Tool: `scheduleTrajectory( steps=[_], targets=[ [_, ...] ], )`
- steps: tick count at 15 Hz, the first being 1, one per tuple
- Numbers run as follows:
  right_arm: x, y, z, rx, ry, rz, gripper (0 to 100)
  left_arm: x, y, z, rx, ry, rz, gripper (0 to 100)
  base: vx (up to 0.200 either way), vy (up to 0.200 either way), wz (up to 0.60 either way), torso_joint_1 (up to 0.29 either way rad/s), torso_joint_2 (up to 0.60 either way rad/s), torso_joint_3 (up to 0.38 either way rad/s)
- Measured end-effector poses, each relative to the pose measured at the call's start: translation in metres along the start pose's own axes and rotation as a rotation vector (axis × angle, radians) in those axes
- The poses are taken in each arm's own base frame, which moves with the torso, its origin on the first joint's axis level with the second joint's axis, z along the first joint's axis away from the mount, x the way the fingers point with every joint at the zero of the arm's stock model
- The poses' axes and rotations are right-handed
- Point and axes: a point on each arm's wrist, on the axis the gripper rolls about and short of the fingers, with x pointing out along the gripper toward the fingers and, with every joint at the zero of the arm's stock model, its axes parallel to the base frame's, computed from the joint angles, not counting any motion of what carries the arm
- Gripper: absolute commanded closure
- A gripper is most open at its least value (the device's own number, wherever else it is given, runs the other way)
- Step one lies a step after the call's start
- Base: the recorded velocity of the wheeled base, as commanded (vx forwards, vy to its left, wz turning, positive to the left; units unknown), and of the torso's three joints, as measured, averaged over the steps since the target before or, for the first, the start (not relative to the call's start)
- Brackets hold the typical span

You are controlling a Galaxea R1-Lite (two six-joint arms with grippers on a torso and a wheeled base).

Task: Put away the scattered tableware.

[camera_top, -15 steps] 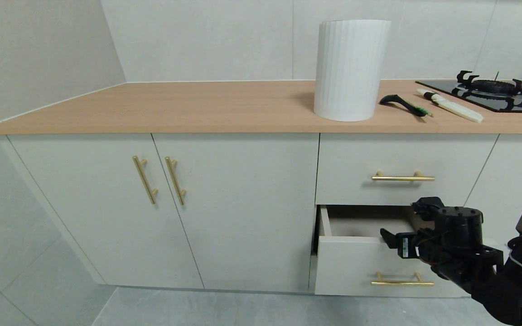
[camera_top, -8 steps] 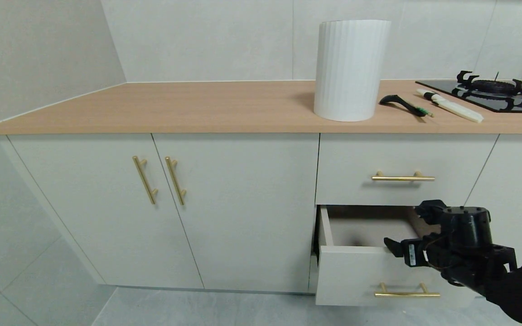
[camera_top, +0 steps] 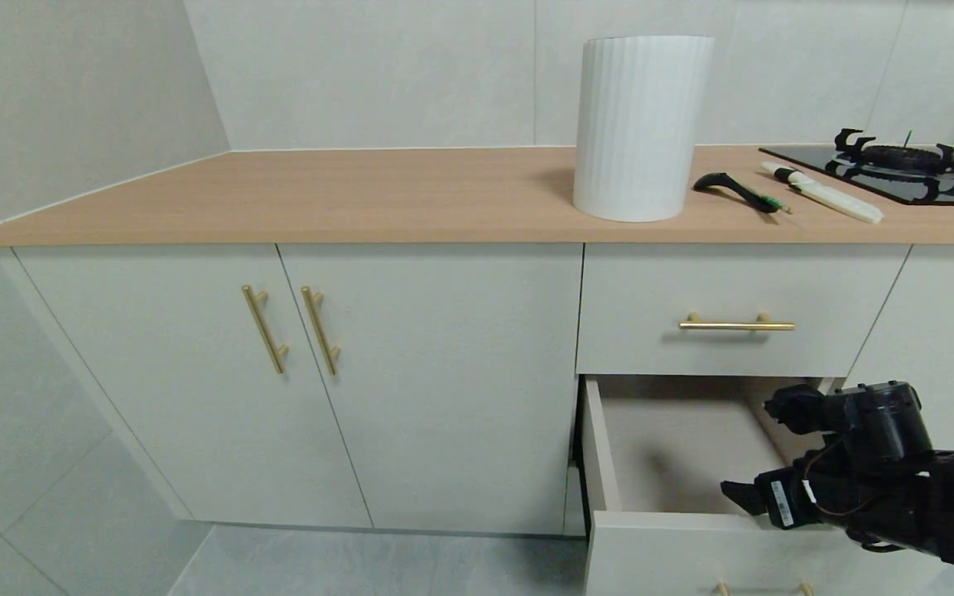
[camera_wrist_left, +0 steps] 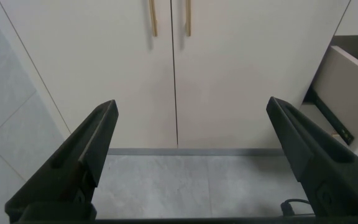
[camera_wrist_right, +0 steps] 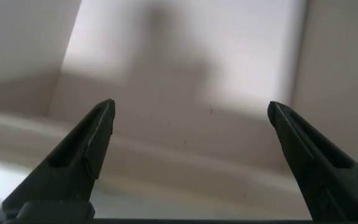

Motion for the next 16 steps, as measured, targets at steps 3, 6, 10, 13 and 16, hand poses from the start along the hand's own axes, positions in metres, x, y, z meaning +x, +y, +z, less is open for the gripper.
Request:
scheduleTrajectory(
  steps=[3,6,10,13,16],
  targets=[
    [-0.008,-0.001,-0.003,-0.036,0.044,0.008,0,0.0,0.0,0.0,0.0,0.0,0.0,0,0.0,0.0,0.0,0.0,0.0,0.0],
    [-0.019,-0.001,-0.007,-0.077,0.121,0.04,0,0.0,0.0,0.0,0.0,0.0,0.0,0,0.0,0.0,0.0,0.0,0.0,0.0],
    [-0.033,0.0,-0.009,-0.121,0.181,0.064,0,0.0,0.0,0.0,0.0,0.0,-0.001,0,0.0,0.0,0.0,0.0,0.0,0.0],
    [-0.045,0.003,-0.012,-0.158,0.237,0.083,0,0.0,0.0,0.0,0.0,0.0,0.0,0,0.0,0.0,0.0,0.0,0.0,0.0],
    [-0.06,0.01,-0.018,-0.222,0.317,0.116,0,0.0,0.0,0.0,0.0,0.0,0.0,0,0.0,0.0,0.0,0.0,0.0,0.0]
  ],
)
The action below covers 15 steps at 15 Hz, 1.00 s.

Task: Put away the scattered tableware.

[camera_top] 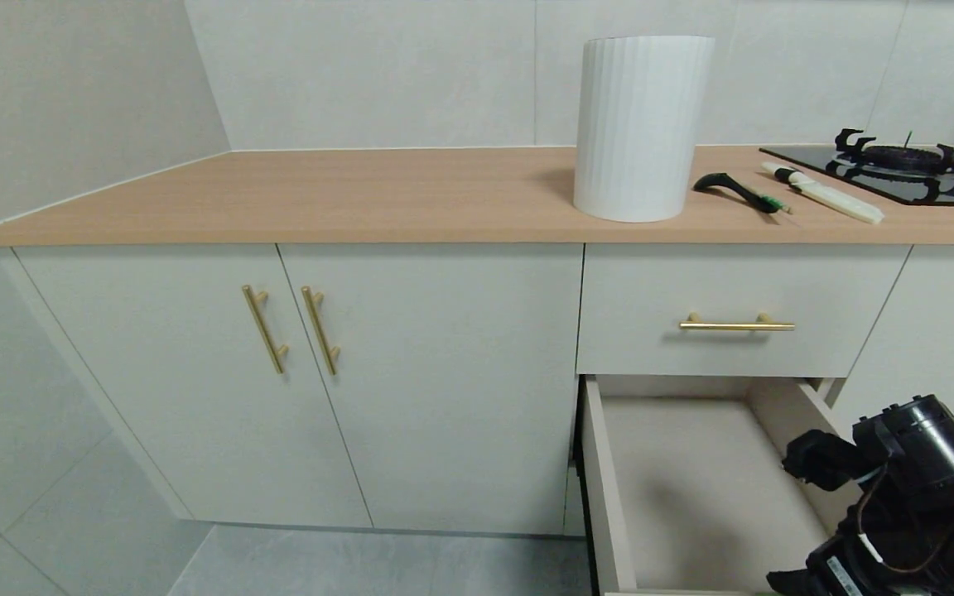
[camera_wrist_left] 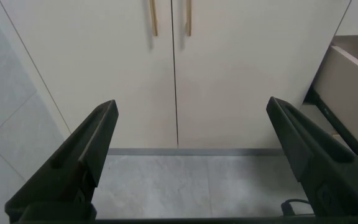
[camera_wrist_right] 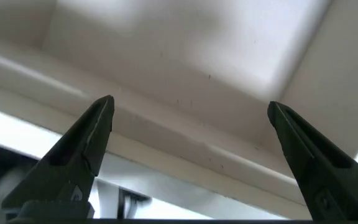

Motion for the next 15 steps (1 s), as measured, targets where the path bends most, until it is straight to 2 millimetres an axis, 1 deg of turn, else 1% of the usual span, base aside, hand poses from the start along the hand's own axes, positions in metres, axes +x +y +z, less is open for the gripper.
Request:
scheduleTrajectory(
  steps=[3,7,8,9,11,14,15],
  targets=[
    [-0.008,0.009,-0.006,-0.053,0.048,0.027,0,0.0,0.0,0.0,0.0,0.0,0.0,0,0.0,0.0,0.0,0.0,0.0,0.0],
    [-0.013,0.012,-0.006,-0.075,0.032,0.025,0,0.0,0.0,0.0,0.0,0.0,0.0,0,0.0,0.0,0.0,0.0,0.0,0.0],
    [-0.015,0.01,0.0,-0.054,0.01,0.02,0,0.0,0.0,0.0,0.0,0.0,0.0,0,0.0,0.0,0.0,0.0,0.0,0.0],
    [-0.017,0.008,0.008,0.014,-0.024,0.013,0,0.0,0.0,0.0,0.0,0.0,0.0,0,0.0,0.0,0.0,0.0,0.0,0.0],
    [-0.026,0.0,0.029,0.222,-0.115,0.009,0,0.0,0.0,0.0,0.0,0.0,0.0,0,0.0,0.0,0.0,0.0,0.0,0.0],
    [-0.042,-0.014,0.05,0.326,-0.249,-0.01,0,0.0,0.0,0.0,0.0,0.0,0.0,0,0.0,0.0,0.0,0.0,0.0,0.0],
    [-0.046,-0.018,0.054,0.346,-0.291,-0.017,0,0.0,0.0,0.0,0.0,0.0,0.0,0,0.0,0.0,0.0,0.0,0.0,0.0]
  ],
)
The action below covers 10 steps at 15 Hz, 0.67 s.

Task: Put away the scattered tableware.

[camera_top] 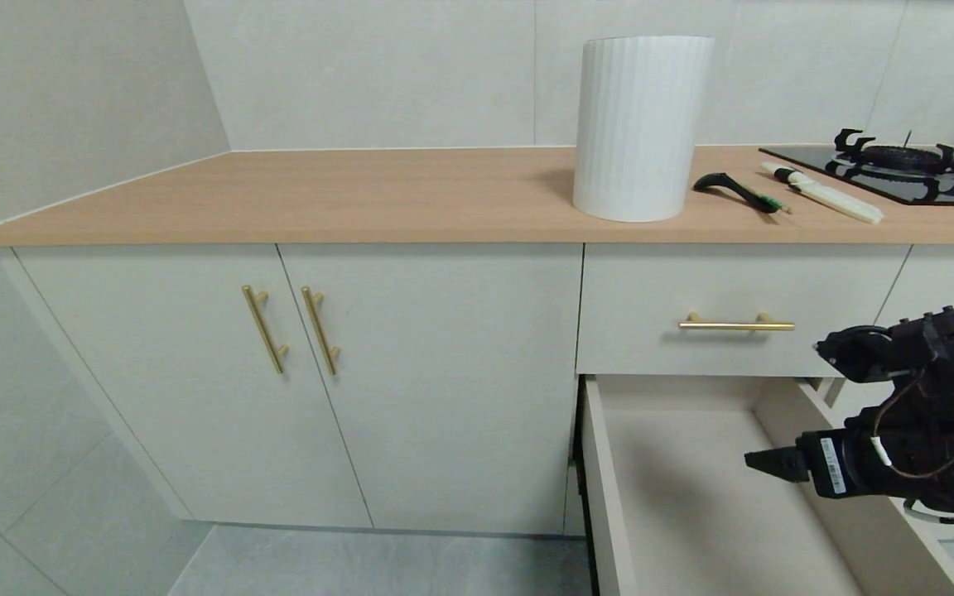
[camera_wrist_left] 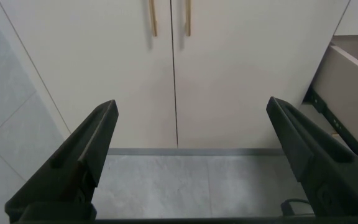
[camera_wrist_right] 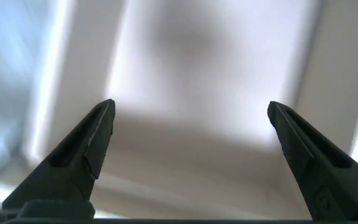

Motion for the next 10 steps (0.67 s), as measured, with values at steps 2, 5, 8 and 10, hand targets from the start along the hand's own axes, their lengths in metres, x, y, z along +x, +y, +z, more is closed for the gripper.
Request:
scheduleTrajectory(
  steps=[2,5,8,10],
  targets=[
    [-0.0029,-0.0023,0.0052,0.014,-0.045,-0.002,0,0.0,0.0,0.0,0.0,0.0,0.0,0,0.0,0.0,0.0,0.0,0.0,0.0],
    [-0.0039,-0.0032,0.006,0.016,-0.053,-0.009,0,0.0,0.0,0.0,0.0,0.0,0.0,0,0.0,0.0,0.0,0.016,-0.09,-0.067],
    [-0.0038,-0.0031,0.0062,0.016,-0.053,-0.008,0,0.0,0.0,-0.0002,0.0,0.001,-0.001,0,0.0,0.0,0.0,0.087,-0.22,-0.286],
    [-0.0031,-0.0036,0.0061,0.018,-0.052,-0.011,0,0.0,0.0,0.0,0.0,0.0,0.0,0,0.0,0.0,0.0,0.132,-0.54,-0.317]
  ],
)
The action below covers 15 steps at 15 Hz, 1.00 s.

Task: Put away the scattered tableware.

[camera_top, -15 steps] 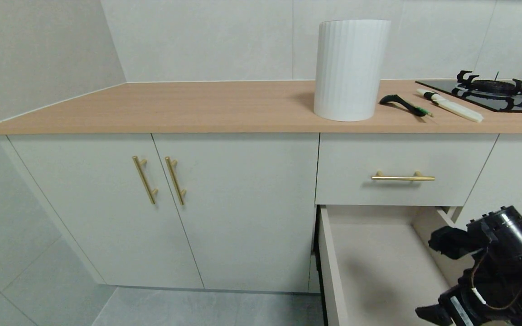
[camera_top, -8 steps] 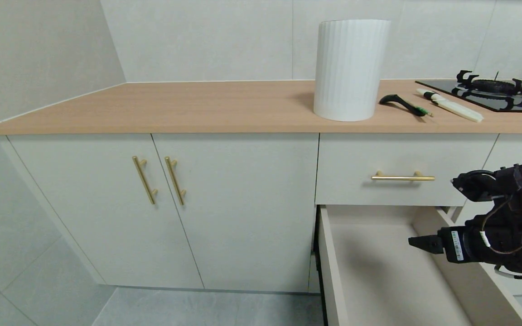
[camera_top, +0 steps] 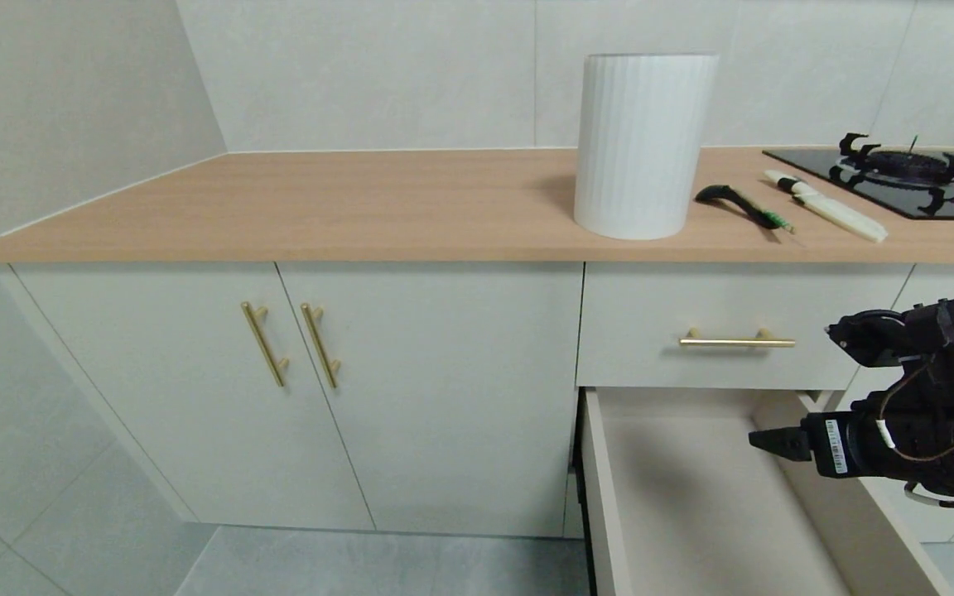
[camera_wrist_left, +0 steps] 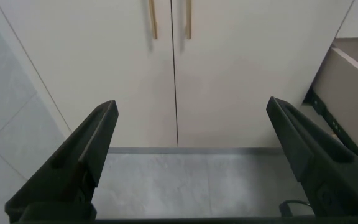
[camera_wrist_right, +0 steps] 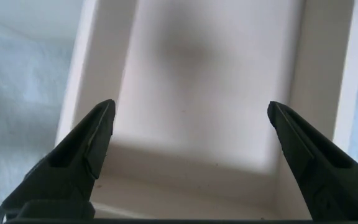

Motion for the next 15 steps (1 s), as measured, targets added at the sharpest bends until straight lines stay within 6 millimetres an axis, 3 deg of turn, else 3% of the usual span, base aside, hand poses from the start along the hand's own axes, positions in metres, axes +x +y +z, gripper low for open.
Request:
scheduleTrajectory(
  steps=[10,15],
  targets=[
    [0.0002,0.0001,-0.0006,-0.001,0.003,0.001,0,0.0,0.0,-0.0001,0.0,0.001,0.0,0,0.0,0.0,0.0,0.168,-0.49,-0.296],
    [-0.001,0.0006,0.0049,-0.006,-0.033,0.003,0,0.0,0.0,0.0,0.0,0.0,0.0,0,0.0,0.0,0.0,0.047,-0.12,-0.073]
  ],
)
